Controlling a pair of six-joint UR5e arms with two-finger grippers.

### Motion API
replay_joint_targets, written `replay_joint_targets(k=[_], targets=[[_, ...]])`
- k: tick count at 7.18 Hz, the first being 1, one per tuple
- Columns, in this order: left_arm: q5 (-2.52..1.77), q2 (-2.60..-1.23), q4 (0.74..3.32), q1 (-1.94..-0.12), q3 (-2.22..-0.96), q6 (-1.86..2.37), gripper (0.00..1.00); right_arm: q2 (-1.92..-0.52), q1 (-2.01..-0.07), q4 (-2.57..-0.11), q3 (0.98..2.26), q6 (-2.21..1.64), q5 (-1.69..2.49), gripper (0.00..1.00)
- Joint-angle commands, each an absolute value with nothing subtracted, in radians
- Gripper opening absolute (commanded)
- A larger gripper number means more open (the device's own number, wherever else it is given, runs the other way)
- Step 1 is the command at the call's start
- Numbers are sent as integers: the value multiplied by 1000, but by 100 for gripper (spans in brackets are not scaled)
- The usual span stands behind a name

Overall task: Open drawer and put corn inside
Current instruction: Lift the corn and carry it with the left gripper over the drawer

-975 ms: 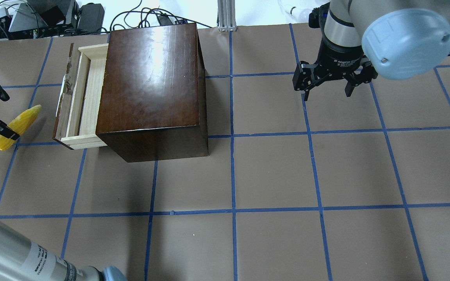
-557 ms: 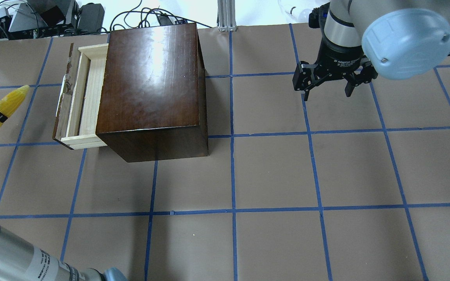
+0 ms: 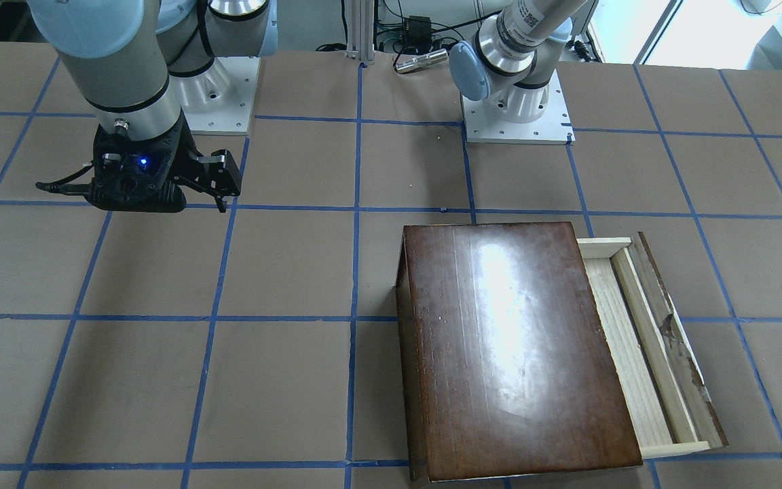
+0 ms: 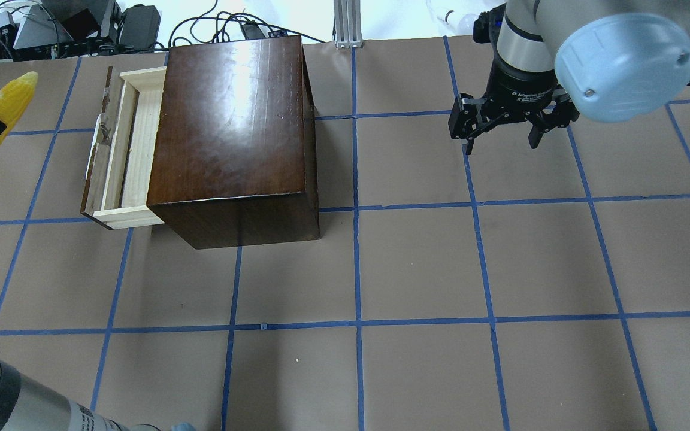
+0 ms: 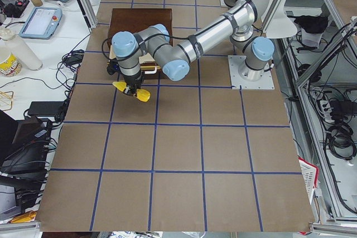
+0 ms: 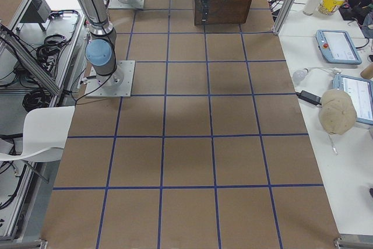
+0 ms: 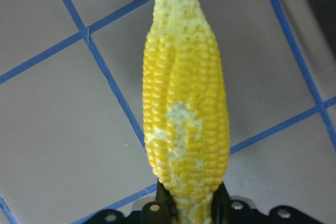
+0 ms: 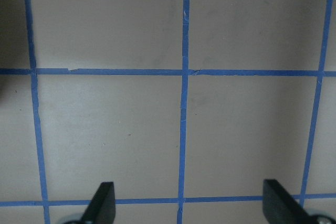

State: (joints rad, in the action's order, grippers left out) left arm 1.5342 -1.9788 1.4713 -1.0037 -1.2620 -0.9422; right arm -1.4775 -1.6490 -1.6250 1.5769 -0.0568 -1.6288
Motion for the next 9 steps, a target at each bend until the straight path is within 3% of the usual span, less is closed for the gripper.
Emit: replay_joint_targets(k=[1, 6, 9], targets=[[1490, -1912, 1574, -1081, -1244, -760, 0, -1477, -1649, -1624, 1577, -57, -1628, 100], [1433, -1931, 1588, -1238, -1269, -339, 0, -1477, -1649, -1624, 1577, -57, -1628, 100], [1425, -1956, 1421, -1243, -1414, -307, 0, -1477, -1649, -1624, 1577, -57, -1629, 100]])
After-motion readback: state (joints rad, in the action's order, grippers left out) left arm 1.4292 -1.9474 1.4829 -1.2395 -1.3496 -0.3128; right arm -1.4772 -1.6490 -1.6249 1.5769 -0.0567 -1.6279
